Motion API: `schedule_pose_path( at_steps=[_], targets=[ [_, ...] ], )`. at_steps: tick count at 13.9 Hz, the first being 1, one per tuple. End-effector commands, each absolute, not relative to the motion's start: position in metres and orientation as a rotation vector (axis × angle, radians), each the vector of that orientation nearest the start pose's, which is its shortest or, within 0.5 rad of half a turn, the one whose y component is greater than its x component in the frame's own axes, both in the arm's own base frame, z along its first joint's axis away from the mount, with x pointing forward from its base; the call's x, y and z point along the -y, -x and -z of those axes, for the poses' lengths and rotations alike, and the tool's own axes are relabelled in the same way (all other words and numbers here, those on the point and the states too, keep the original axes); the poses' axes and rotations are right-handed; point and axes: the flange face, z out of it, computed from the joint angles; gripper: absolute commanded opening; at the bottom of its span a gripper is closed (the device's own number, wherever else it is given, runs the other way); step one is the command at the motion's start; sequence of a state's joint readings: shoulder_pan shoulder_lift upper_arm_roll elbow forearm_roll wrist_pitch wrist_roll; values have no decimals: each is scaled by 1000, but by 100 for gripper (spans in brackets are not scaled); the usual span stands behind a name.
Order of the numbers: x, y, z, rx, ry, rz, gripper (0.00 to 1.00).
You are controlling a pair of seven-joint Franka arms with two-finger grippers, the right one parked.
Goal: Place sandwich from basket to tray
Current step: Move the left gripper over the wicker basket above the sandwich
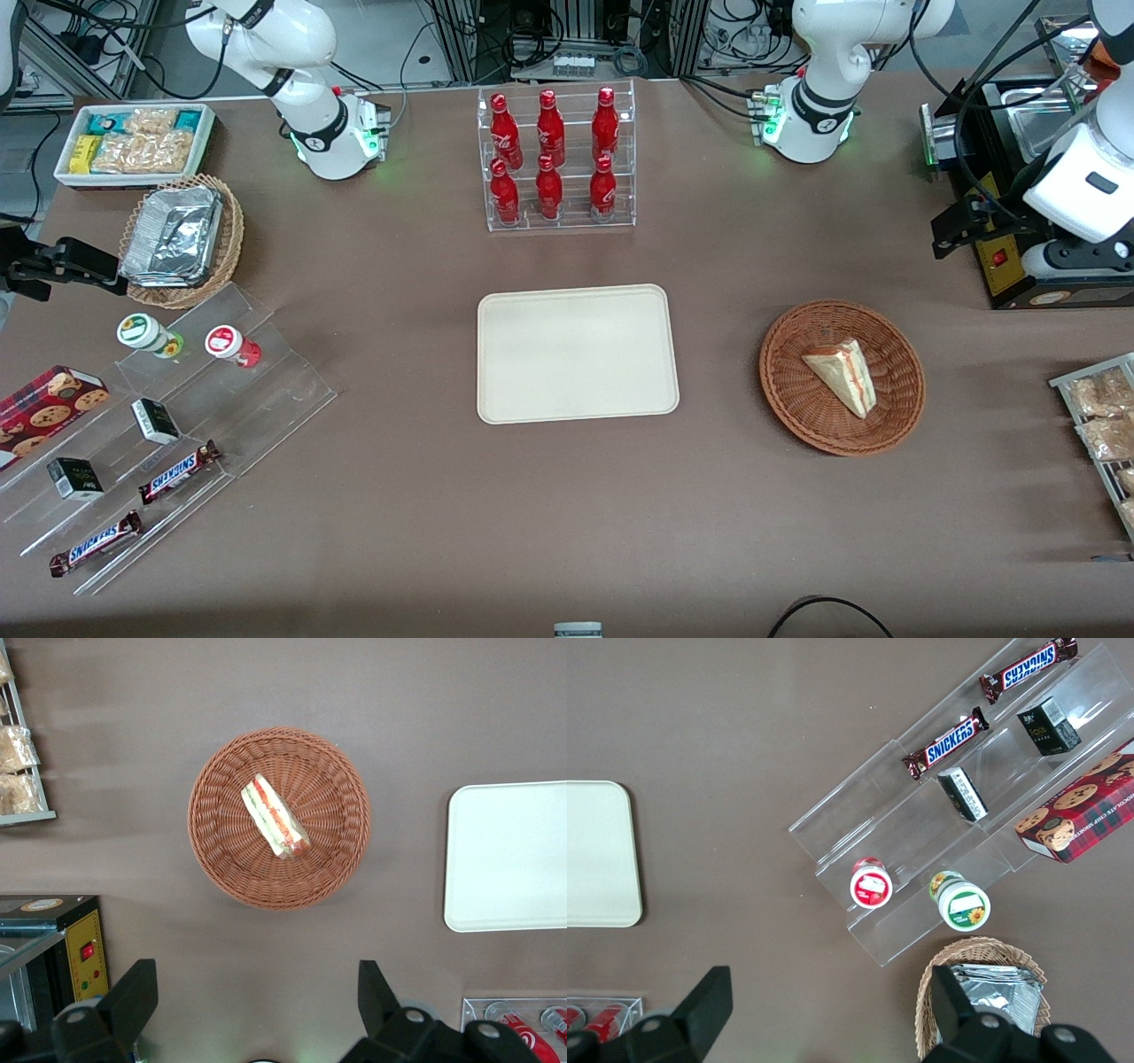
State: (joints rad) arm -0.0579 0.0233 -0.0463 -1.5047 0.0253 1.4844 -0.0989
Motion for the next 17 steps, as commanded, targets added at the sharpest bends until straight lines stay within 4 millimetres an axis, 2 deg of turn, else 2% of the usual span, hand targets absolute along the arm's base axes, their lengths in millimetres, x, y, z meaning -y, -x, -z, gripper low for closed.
schedule_pose_path(
  at_steps=[1,4,5,8,15,17],
  targets=[
    [55,-552,-641,-29,3108,-86,100],
    [54,-556,-632,-10,3104,-109,100],
    [53,-560,-618,-4,3099,-146,100],
    [48,-564,-595,8,3096,-178,100],
    [46,-570,-499,5,3087,-111,100],
    [34,-568,-466,42,3087,-81,100]
  ],
)
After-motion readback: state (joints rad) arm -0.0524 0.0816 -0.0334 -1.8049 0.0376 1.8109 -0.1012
